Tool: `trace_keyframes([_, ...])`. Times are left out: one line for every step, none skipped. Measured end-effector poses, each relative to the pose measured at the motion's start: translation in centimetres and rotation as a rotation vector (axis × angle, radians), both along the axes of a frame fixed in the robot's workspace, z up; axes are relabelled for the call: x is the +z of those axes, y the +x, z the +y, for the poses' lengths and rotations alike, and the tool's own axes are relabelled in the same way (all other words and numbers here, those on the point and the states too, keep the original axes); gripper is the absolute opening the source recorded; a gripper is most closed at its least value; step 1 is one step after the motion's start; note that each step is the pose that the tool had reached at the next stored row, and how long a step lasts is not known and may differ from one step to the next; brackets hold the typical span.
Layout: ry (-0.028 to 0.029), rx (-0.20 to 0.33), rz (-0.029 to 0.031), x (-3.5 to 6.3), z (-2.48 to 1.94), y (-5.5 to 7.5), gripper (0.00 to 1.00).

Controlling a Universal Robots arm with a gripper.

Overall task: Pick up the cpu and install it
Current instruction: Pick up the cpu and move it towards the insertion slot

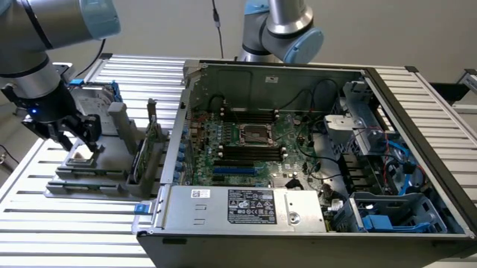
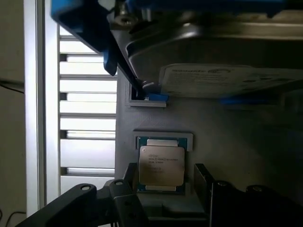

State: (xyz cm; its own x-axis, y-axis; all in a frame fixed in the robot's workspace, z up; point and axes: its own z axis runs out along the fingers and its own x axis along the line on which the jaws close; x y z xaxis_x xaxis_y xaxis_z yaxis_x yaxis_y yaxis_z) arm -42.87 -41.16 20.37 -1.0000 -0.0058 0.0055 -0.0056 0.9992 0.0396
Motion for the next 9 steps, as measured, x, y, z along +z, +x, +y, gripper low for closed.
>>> trace_keyframes([0.0002,0.000,0.0001,-0.17,0.00,0.00,0.60])
trace_keyframes([0.0011,0.000,0.0000,-0.34,0.01,-0.01,0.60])
trace_keyframes([0.0028,0.000,0.0001,-0.44,0.00,-0.01,0.60])
trace_keyframes([0.0054,0.000,0.0002,-0.52,-0.01,0.00,0.60])
trace_keyframes([0.0082,0.001,0.0004,-0.60,-0.01,0.00,0.60])
trace_keyframes([0.0117,0.001,0.0009,-0.66,-0.02,0.00,0.60])
trace_keyframes([0.0157,0.001,0.0022,-0.70,-0.04,0.00,0.60])
trace_keyframes([0.0198,0.001,0.0038,-0.74,-0.05,0.00,0.60])
trace_keyframes([0.0236,0.001,0.0061,-0.78,-0.08,0.00,0.60])
